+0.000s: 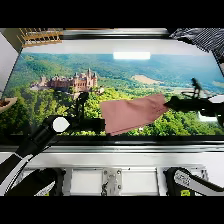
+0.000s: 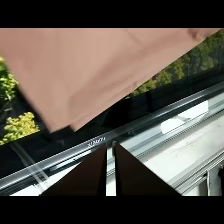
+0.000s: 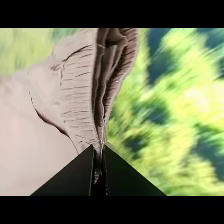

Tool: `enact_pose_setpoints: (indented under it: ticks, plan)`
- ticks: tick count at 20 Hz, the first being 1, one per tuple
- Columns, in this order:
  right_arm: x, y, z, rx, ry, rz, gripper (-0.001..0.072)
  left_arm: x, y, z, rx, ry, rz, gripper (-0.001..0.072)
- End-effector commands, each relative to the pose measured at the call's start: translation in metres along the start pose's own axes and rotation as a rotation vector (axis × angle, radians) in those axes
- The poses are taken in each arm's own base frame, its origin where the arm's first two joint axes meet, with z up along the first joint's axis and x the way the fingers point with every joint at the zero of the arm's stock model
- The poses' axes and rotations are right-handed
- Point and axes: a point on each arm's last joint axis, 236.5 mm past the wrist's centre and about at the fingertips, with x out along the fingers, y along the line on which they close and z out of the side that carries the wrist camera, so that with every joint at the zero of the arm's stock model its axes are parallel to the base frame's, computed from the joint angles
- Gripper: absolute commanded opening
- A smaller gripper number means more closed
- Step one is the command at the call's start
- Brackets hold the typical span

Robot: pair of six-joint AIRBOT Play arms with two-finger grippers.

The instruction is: Fold the clothes and pants, and hang the long-sleeved shirts on hangers.

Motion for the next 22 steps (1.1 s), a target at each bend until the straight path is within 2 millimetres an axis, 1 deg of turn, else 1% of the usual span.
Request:
enact_pose_setpoints:
  ticks: [1,2,3,4,5,6,7,8,9,10,12,13,14,16,19,21,22]
  plan:
    - [-0.094,-0.054,0.084,0.111,-0.399,-0.214,0.0012,0.0,0.0,0.0,0.002,0.0,0.0,0.0046]
    - [-0.126,-0.077,0.093,0.154,-0.49,-0.288,0.0011,0.0,0.0,0.0,0.002,0.0,0.0,0.0046]
    - [-0.156,-0.099,0.098,0.195,-0.564,-0.365,0.0011,0.0,0.0,0.0,0.002,0.0,0.001,0.0046]
    - [-0.188,-0.124,0.097,0.251,-0.636,-0.452,0.0011,0.0,0.0,0.0,0.002,-0.001,0.001,0.0046]
    - [-0.215,-0.145,0.089,0.31,-0.684,-0.528,0.0011,0.0,0.0,0.001,0.002,-0.002,0.001,0.0046]
    - [-0.235,-0.167,0.075,0.382,-0.707,-0.596,0.0011,0.001,0.0,0.001,0.0,-0.004,0.001,0.0046]
    - [-0.243,-0.184,0.057,0.444,-0.692,-0.641,0.001,0.003,0.002,0.001,-0.003,0.0,0.005,0.0046]
    - [-0.24,-0.197,0.036,0.494,-0.639,-0.663,0.0011,0.007,0.005,0.0,-0.01,0.011,0.012,0.0046]
    - [-0.232,-0.206,0.015,0.544,-0.582,-0.667,0.0011,0.011,0.008,-0.003,-0.017,0.029,0.02,0.0046]
    - [-0.221,-0.21,0.0,0.569,-0.534,-0.666,0.001,0.015,0.011,-0.007,-0.023,0.047,0.027,0.0046]
    - [-0.205,-0.216,-0.022,0.552,-0.449,-0.675,0.001,0.02,0.016,-0.011,-0.032,0.074,0.039,0.0046]
    - [-0.201,-0.22,-0.03,0.553,-0.416,-0.69,0.001,0.022,0.017,-0.012,-0.034,0.078,0.042,0.0046]
    - [-0.2,-0.224,-0.037,0.547,-0.387,-0.713,0.001,0.022,0.017,-0.012,-0.033,0.077,0.042,0.0046]
    - [-0.207,-0.234,-0.047,0.514,-0.344,-0.782,0.001,0.019,0.016,-0.011,-0.029,0.071,0.039,0.0046]
    - [-0.217,-0.243,-0.054,0.488,-0.317,-0.851,0.0011,0.013,0.011,-0.008,-0.018,0.05,0.027,0.0046]
    - [-0.22,-0.246,-0.056,0.477,-0.309,-0.869,0.0015,0.011,0.009,-0.007,-0.014,0.044,0.023,0.0046]
    - [-0.221,-0.246,-0.056,0.464,-0.303,-0.877,0.008,0.011,0.009,-0.007,-0.015,0.044,0.023,0.0046]
